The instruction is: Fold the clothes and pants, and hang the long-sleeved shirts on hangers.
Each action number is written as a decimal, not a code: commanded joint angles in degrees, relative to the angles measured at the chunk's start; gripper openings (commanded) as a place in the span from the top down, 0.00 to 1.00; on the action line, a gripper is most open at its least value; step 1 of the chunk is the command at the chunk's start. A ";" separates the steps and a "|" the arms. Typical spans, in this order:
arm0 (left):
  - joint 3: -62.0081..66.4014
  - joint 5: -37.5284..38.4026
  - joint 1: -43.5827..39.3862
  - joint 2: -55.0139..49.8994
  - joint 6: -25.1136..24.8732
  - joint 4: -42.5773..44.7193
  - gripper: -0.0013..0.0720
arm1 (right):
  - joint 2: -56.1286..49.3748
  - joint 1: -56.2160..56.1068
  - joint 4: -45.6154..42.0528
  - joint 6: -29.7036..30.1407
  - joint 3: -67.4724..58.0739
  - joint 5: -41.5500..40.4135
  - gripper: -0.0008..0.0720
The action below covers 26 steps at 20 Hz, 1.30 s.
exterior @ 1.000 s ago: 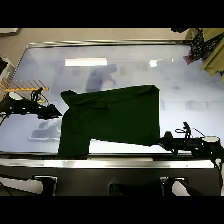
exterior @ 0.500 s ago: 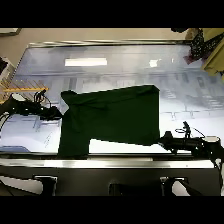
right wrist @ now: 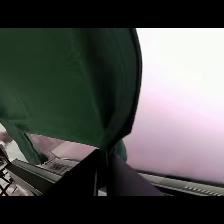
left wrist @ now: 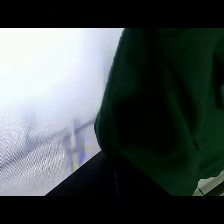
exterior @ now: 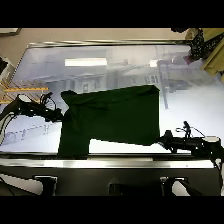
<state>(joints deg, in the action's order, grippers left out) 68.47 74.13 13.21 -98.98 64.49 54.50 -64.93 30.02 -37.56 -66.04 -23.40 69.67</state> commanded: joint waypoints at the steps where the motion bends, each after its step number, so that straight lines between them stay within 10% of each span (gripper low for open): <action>1: 2.01 1.22 0.37 0.46 0.00 -1.46 0.96 | 0.04 0.00 5.09 4.50 -0.46 1.46 0.95; 10: 27.65 1.29 -2.19 9.31 6.14 -8.02 0.96 | 0.04 -6.21 15.54 8.07 -36.76 -2.16 0.95; 18: 51.91 -0.63 -3.30 27.87 25.51 1.79 0.96 | 5.60 -10.88 -0.46 -8.59 -80.15 -5.09 0.95; 26: 48.89 -1.86 -3.30 52.63 38.16 24.00 0.96 | 26.18 -10.88 -32.11 -26.53 -85.02 -5.86 0.95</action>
<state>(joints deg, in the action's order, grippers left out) 117.45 72.84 9.96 -53.06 98.32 70.28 -44.31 19.20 -55.68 -83.94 -107.07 64.69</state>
